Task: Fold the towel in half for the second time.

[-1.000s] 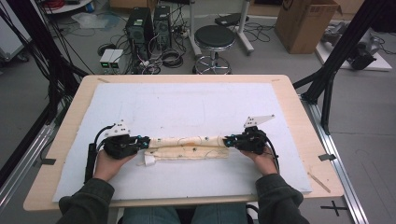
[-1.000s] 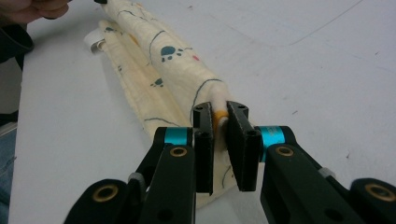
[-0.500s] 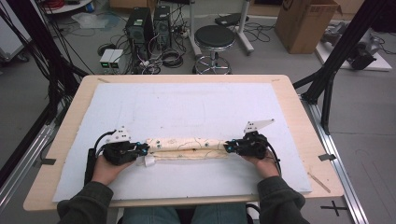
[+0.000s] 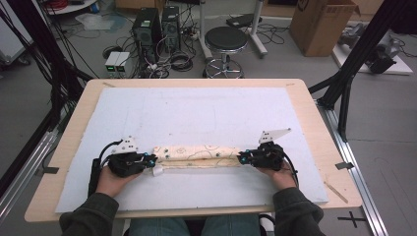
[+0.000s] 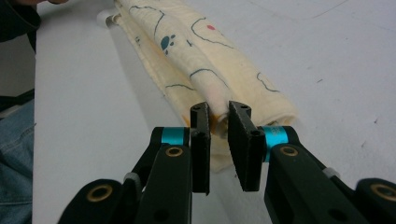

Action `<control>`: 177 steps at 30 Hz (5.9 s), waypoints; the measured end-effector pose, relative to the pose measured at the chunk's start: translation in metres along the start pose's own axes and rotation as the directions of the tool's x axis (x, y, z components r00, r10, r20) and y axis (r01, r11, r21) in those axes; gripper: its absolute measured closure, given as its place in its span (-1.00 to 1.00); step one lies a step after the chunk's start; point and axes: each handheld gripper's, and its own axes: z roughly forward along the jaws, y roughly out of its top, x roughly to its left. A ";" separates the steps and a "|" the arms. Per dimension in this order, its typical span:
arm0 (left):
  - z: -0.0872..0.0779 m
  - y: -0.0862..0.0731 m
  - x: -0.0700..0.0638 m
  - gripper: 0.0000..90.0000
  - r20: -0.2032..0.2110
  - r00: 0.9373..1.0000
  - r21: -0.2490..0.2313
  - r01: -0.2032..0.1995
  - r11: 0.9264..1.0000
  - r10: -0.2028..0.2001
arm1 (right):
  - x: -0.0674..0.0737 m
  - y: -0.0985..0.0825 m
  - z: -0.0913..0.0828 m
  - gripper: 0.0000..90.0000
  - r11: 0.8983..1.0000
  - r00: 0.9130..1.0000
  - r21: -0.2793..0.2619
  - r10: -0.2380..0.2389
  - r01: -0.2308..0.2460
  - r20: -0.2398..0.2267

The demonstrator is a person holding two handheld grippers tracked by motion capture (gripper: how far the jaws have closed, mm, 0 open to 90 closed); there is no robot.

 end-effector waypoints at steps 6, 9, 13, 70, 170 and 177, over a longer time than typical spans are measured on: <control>-0.002 -0.001 -0.002 0.68 0.023 1.000 0.003 0.001 1.000 -0.001 | 0.001 -0.002 -0.002 0.62 1.000 1.000 0.006 0.009 -0.009 -0.012; -0.006 0.001 -0.004 0.38 0.047 0.999 -0.032 0.008 0.999 -0.006 | 0.002 0.000 -0.005 0.41 1.000 0.999 -0.018 0.012 -0.013 -0.039; -0.013 0.008 -0.005 0.13 0.074 0.997 -0.085 0.016 0.996 -0.010 | 0.006 0.008 -0.010 0.25 0.998 0.999 -0.055 0.007 -0.010 -0.053; 0.023 0.012 0.004 0.31 -0.001 0.998 0.121 -0.062 0.991 0.063 | 0.008 0.006 0.025 0.33 0.982 0.986 0.117 -0.154 0.145 0.070; 0.023 0.023 0.029 0.81 -0.095 0.989 -0.018 0.111 0.994 -0.113 | -0.017 0.031 0.024 0.76 0.999 0.994 0.044 0.011 -0.016 0.108; 0.026 0.029 0.038 0.81 -0.124 0.982 -0.044 0.139 0.989 -0.143 | -0.024 0.042 0.022 0.77 0.999 0.990 0.029 0.011 -0.015 0.141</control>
